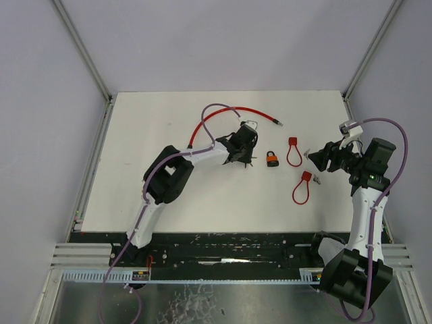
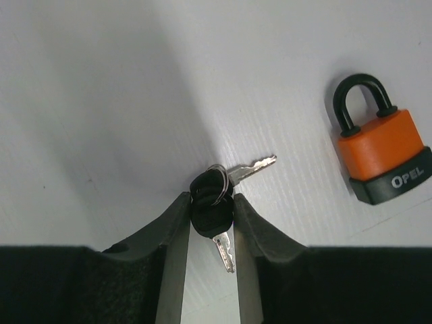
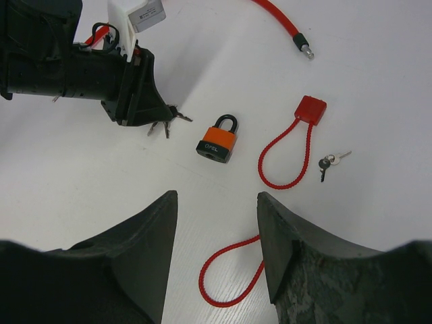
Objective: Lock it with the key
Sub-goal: Pick up the key from the center of the board, then adjust the key.
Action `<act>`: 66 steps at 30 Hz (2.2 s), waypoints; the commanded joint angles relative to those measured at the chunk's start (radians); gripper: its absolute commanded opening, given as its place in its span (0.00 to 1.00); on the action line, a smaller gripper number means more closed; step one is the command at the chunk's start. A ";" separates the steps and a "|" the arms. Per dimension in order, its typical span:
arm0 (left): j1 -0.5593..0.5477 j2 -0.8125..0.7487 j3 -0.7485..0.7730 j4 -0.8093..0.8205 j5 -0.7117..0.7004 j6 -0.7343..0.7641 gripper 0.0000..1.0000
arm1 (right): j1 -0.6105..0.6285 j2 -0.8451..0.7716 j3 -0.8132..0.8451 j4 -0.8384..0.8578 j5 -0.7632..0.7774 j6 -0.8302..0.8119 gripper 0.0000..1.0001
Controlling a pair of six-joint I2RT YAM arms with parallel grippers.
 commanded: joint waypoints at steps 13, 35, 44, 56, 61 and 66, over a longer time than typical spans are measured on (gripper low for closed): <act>0.090 -0.245 -0.228 0.195 0.501 -0.062 0.12 | -0.003 -0.044 -0.057 0.005 -0.205 -0.148 0.55; 0.114 -0.204 -0.319 0.478 0.990 -0.144 0.12 | 0.609 0.041 -0.215 -0.080 -0.020 -1.507 0.54; 0.114 -0.160 -0.300 0.485 1.050 -0.139 0.12 | 0.718 0.043 -0.287 0.161 0.131 -1.432 0.45; 0.090 -0.143 -0.282 0.460 1.092 -0.117 0.12 | 0.759 0.057 -0.300 0.180 0.165 -1.450 0.40; 0.085 -0.134 -0.274 0.457 1.106 -0.115 0.12 | 0.773 0.068 -0.297 0.173 0.186 -1.460 0.37; 0.080 -0.134 -0.271 0.457 1.120 -0.112 0.12 | 0.790 0.084 -0.298 0.167 0.217 -1.478 0.36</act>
